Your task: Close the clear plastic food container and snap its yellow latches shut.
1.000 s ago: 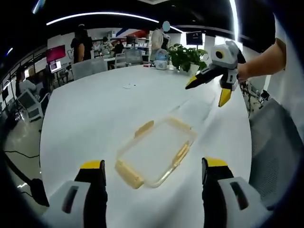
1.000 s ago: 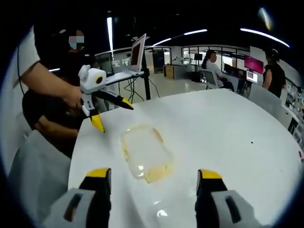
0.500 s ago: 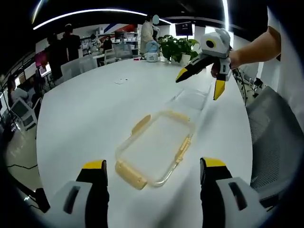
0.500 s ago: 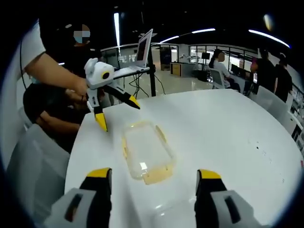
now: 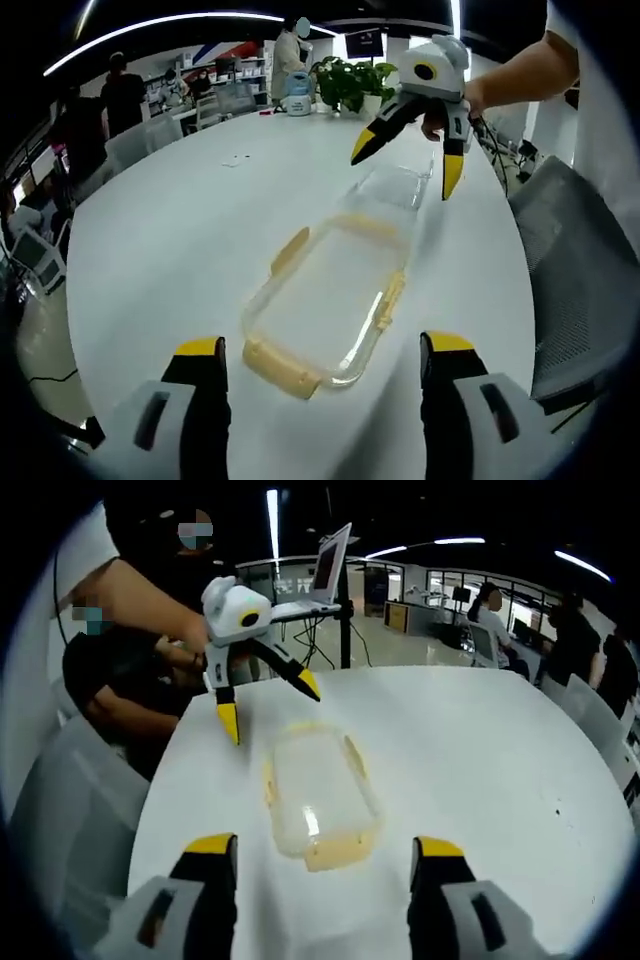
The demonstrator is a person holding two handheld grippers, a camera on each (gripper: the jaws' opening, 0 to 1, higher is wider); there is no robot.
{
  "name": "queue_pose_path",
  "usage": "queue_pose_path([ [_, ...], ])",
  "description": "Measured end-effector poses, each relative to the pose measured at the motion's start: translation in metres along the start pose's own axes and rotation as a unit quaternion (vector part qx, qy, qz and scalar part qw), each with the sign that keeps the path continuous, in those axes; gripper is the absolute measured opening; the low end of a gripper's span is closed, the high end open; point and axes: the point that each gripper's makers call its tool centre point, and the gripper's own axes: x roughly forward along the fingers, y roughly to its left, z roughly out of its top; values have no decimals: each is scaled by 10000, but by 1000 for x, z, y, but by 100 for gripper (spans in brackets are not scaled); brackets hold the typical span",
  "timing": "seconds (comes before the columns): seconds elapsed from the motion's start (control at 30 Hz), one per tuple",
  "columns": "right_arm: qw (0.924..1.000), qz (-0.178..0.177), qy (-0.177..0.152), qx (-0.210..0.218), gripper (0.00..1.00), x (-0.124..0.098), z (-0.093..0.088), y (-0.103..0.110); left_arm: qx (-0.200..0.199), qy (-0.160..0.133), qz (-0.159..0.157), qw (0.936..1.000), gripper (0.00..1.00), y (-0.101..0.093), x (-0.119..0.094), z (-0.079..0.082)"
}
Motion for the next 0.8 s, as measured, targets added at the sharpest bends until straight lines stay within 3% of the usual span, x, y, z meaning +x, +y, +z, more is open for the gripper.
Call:
queue_pose_path([
  [0.33,9989,192,313,-298,69,14,-2,-2,376,297,-182,9987,77,9,1,-7],
  [0.8,9920,344,925,-784,66,27,-14,-4,1139,829,-469,9889,74,10,7,-24],
])
